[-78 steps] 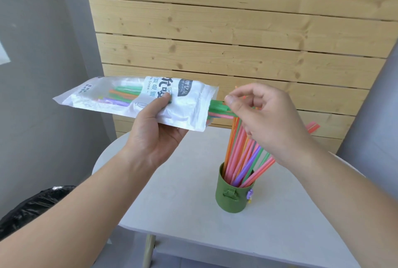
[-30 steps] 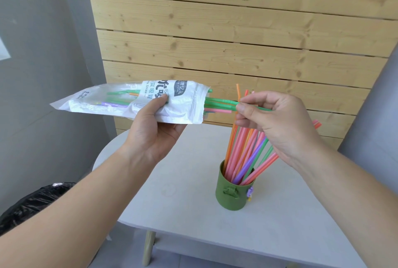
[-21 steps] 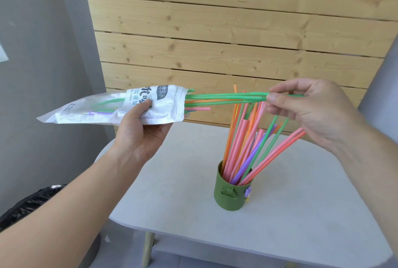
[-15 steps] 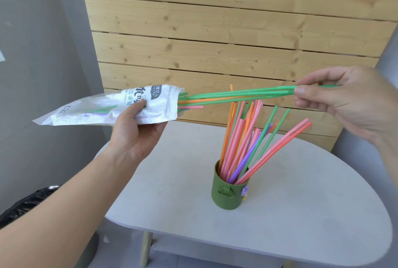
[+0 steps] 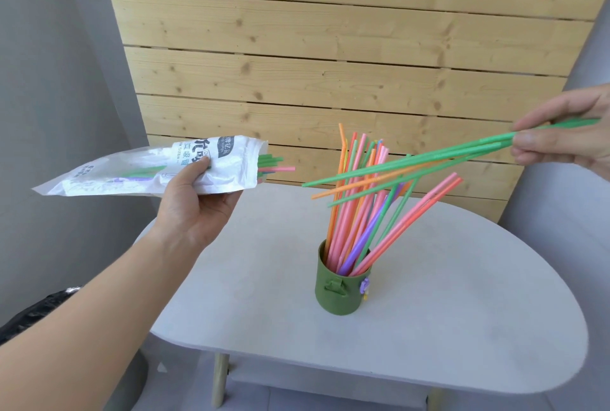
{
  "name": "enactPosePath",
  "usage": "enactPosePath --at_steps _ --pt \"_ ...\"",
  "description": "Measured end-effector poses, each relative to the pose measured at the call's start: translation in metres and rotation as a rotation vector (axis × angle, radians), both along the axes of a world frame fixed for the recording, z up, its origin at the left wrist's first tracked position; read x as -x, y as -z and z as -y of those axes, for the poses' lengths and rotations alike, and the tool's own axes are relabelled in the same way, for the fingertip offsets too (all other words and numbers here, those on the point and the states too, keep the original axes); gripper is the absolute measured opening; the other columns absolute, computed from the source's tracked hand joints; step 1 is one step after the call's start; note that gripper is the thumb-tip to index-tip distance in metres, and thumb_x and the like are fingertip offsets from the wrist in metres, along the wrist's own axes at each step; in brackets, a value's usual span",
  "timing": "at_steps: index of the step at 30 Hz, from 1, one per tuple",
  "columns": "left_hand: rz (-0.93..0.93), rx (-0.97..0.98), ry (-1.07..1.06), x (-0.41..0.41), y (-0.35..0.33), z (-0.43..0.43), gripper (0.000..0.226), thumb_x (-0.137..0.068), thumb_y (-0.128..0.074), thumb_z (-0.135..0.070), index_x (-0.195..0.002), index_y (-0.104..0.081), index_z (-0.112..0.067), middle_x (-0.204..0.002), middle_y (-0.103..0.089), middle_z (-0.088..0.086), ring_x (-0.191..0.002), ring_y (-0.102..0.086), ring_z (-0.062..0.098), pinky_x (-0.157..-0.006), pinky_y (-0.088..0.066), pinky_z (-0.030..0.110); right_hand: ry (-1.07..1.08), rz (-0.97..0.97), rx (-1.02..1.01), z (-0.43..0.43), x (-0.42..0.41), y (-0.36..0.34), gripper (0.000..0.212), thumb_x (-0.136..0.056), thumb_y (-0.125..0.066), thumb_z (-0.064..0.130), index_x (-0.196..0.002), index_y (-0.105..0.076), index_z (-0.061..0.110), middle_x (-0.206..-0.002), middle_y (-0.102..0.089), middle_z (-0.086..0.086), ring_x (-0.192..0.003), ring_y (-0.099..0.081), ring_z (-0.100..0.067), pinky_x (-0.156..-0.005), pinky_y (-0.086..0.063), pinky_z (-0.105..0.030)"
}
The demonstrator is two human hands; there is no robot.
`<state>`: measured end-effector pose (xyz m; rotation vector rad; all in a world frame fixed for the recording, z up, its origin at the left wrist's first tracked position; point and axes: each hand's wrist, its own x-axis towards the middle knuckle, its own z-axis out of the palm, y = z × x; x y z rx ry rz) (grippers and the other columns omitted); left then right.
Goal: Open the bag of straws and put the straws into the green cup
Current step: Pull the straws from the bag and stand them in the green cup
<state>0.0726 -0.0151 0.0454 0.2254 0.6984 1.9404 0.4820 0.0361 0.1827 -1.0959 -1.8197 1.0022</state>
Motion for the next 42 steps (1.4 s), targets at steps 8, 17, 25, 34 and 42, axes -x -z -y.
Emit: enactPosePath --at_steps 8,17,25,34,42 --pt "-0.034 -0.016 0.048 -0.008 0.003 -0.001 0.016 -0.105 -0.057 -0.007 -0.116 -0.068 -0.007 -0.129 -0.076 0.012 -0.118 -0.076 0.030 -0.098 -0.059 0.058 0.098 0.361 -0.146 0.003 0.018 0.005 0.021 -0.064 -0.087 0.019 -0.079 -0.080 0.031 -0.066 -0.077 -0.006 -0.059 -0.077 -0.020 -0.087 -0.054 -0.043" --pt "-0.044 -0.034 0.131 -0.020 0.005 0.002 0.019 -0.105 -0.055 -0.006 -0.120 -0.066 -0.006 -0.132 -0.075 0.013 -0.116 -0.076 0.031 -0.076 -0.066 0.058 0.044 0.526 -0.151 0.003 0.036 0.001 0.022 -0.068 -0.088 0.017 -0.077 -0.079 0.036 -0.065 -0.077 -0.002 -0.061 -0.077 -0.016 -0.085 -0.052 -0.041" --pt "-0.032 -0.040 0.129 -0.019 0.006 0.002 0.028 -0.104 -0.056 -0.005 -0.132 -0.063 -0.006 -0.135 -0.074 0.013 -0.120 -0.074 0.033 -0.089 -0.061 0.065 0.077 0.500 -0.116 0.005 0.024 -0.003 0.022 -0.062 -0.091 0.023 -0.076 -0.079 0.036 -0.063 -0.076 -0.005 -0.061 -0.077 -0.025 -0.082 -0.054 -0.048" --pt "-0.029 -0.038 0.141 -0.020 0.006 0.001 0.026 -0.105 -0.056 -0.005 -0.130 -0.063 -0.006 -0.137 -0.073 0.013 -0.122 -0.073 0.033 -0.087 -0.062 0.065 -0.007 0.544 -0.162 0.002 0.057 0.005 0.016 -0.073 -0.085 0.014 -0.078 -0.078 0.027 -0.067 -0.077 0.000 -0.059 -0.075 -0.012 -0.075 -0.053 -0.027" --pt "-0.029 -0.025 0.124 -0.018 0.003 0.005 0.020 -0.105 -0.055 -0.005 -0.122 -0.065 -0.005 -0.130 -0.076 0.014 -0.116 -0.076 0.034 -0.081 -0.063 0.064 0.058 0.438 -0.179 -0.014 0.089 0.012 0.015 -0.076 -0.087 0.014 -0.082 -0.073 0.014 -0.068 -0.077 -0.009 -0.058 -0.076 -0.020 -0.072 -0.059 -0.035"
